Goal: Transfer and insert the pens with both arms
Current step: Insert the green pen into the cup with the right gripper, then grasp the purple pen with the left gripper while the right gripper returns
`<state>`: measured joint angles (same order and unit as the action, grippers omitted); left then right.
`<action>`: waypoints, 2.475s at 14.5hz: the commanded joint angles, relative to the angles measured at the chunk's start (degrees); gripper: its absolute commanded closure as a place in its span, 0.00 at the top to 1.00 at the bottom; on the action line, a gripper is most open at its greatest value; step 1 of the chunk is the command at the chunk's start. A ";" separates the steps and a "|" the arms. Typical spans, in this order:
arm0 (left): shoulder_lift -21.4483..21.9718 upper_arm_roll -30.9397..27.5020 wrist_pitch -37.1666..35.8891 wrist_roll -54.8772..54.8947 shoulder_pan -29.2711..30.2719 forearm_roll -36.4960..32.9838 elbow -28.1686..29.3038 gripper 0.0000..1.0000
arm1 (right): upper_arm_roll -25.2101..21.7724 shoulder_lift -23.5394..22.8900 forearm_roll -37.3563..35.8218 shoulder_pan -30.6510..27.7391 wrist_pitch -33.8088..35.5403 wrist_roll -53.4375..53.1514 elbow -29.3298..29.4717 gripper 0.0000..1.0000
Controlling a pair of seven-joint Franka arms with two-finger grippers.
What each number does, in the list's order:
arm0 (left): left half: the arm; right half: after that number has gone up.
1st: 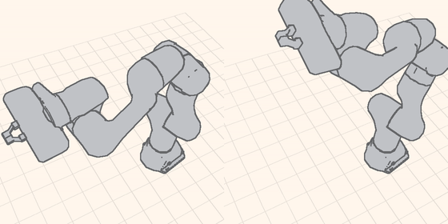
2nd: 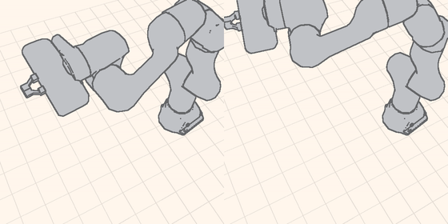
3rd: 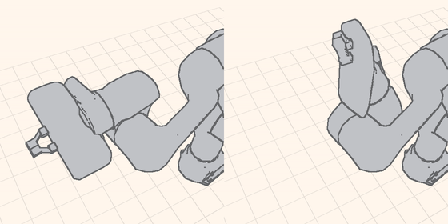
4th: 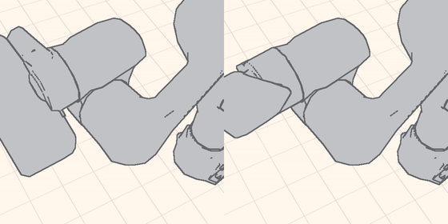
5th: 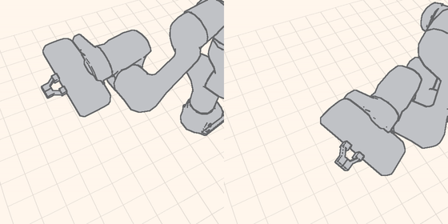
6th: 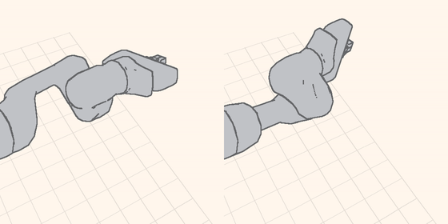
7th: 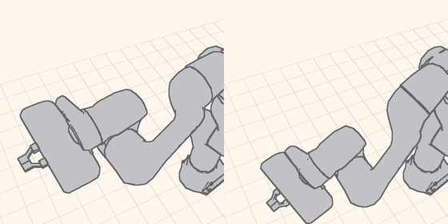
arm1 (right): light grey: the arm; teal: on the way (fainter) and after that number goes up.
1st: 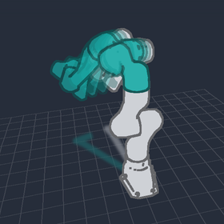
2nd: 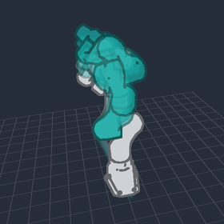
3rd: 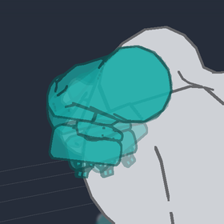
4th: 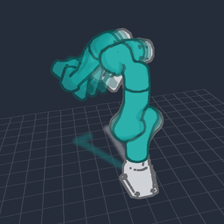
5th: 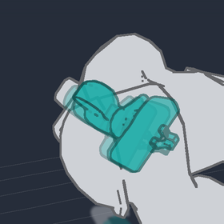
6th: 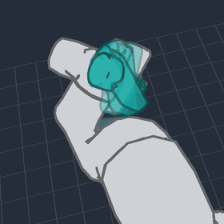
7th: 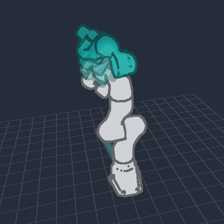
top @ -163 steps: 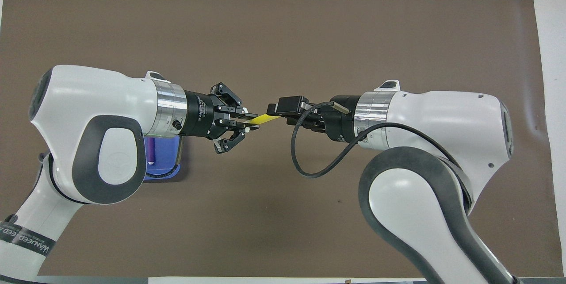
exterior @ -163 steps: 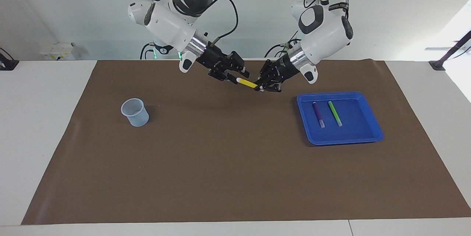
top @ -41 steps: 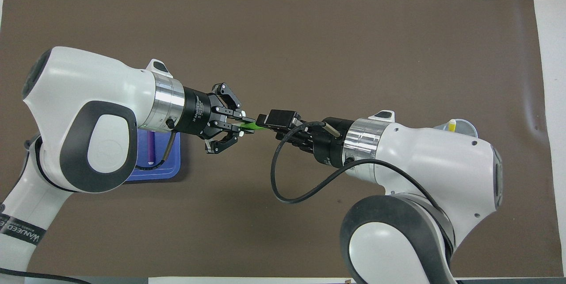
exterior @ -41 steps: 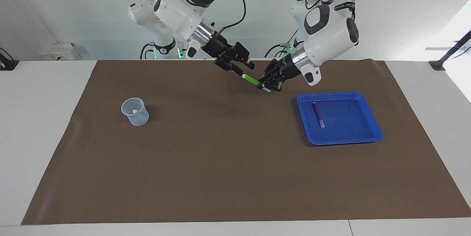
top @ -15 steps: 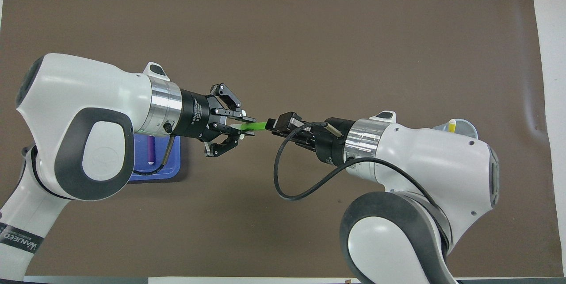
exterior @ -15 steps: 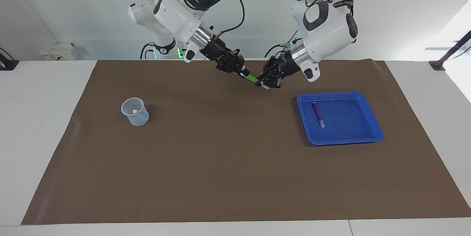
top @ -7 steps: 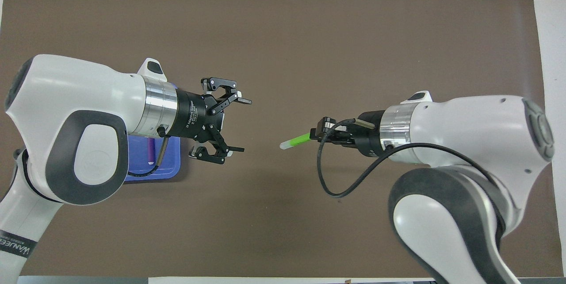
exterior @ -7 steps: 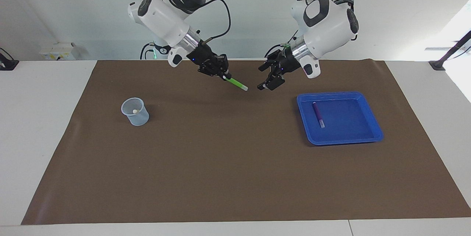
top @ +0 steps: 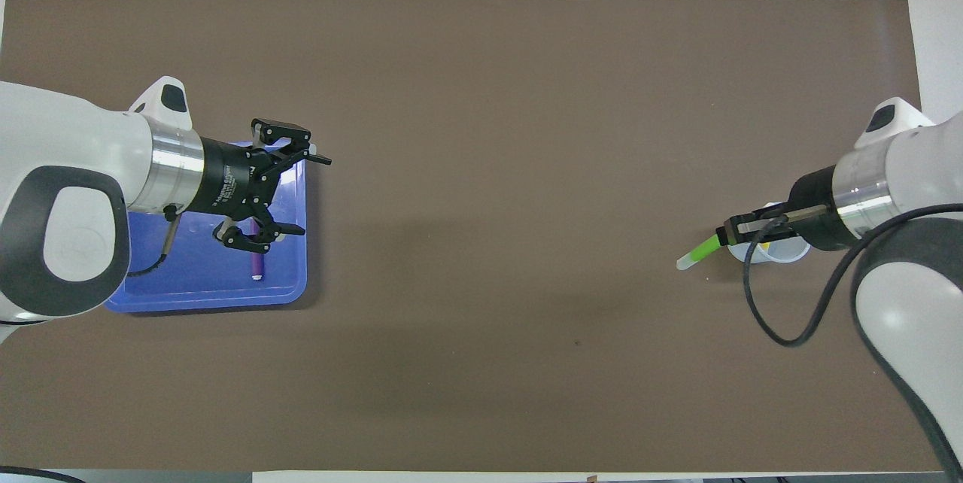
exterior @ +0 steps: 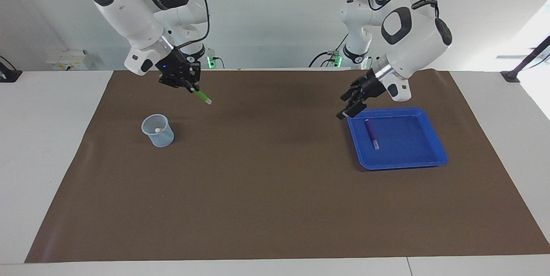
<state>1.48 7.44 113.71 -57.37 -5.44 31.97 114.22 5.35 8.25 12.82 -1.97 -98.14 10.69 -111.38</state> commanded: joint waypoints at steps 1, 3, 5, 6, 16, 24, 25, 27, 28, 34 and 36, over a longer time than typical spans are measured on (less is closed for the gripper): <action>1.95 0.29 -0.68 12.07 3.24 -5.05 3.29 1.00 | 0.80 -0.69 -9.62 -2.86 1.55 11.51 1.16 0.00; 0.63 0.29 -0.51 21.20 4.82 -9.62 3.82 1.00 | 0.89 -0.78 -13.25 -3.74 1.20 14.79 0.81 0.00; -0.60 0.29 -0.51 30.00 6.67 -12.71 4.26 1.00 | 0.80 -1.30 -13.35 -4.97 -0.81 17.16 -0.15 0.00; -1.39 0.29 -0.07 34.56 6.67 -16.29 4.52 1.00 | 0.80 -1.83 -13.43 -5.84 -2.65 18.65 -0.94 0.00; -7.46 0.29 15.92 52.18 5.18 -29.86 10.67 1.00 | 0.89 -4.21 -13.96 -7.08 -11.71 20.25 -6.91 0.00; -11.15 0.29 20.23 52.10 3.86 -33.82 10.94 1.00 | 0.98 -4.03 -13.61 -6.82 -10.41 20.25 -5.45 1.00; -11.24 0.29 20.32 52.18 3.86 -33.90 10.94 1.00 | 0.98 -4.03 -13.00 -6.47 -8.57 19.99 -3.69 1.00; -11.41 0.29 20.76 52.10 3.77 -33.82 11.03 0.99 | 1.24 -3.94 -11.43 -6.29 -3.57 19.11 1.14 1.00; -11.42 0.29 21.20 52.10 3.77 -33.82 11.37 0.98 | 1.24 -3.86 -8.02 -6.29 -0.85 19.11 3.60 1.00; -11.33 0.29 22.08 52.27 3.86 -33.99 12.78 0.75 | -0.87 -1.58 7.13 -7.70 15.00 13.85 11.19 1.00; -11.33 0.29 21.99 52.45 3.95 -33.99 12.78 0.56 | -0.34 0.45 9.14 -6.30 10.63 5.45 6.80 1.00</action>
<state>-10.20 8.16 134.13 -5.42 -1.22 -0.85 125.76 4.16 7.32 19.39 -8.67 -84.49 22.52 -100.83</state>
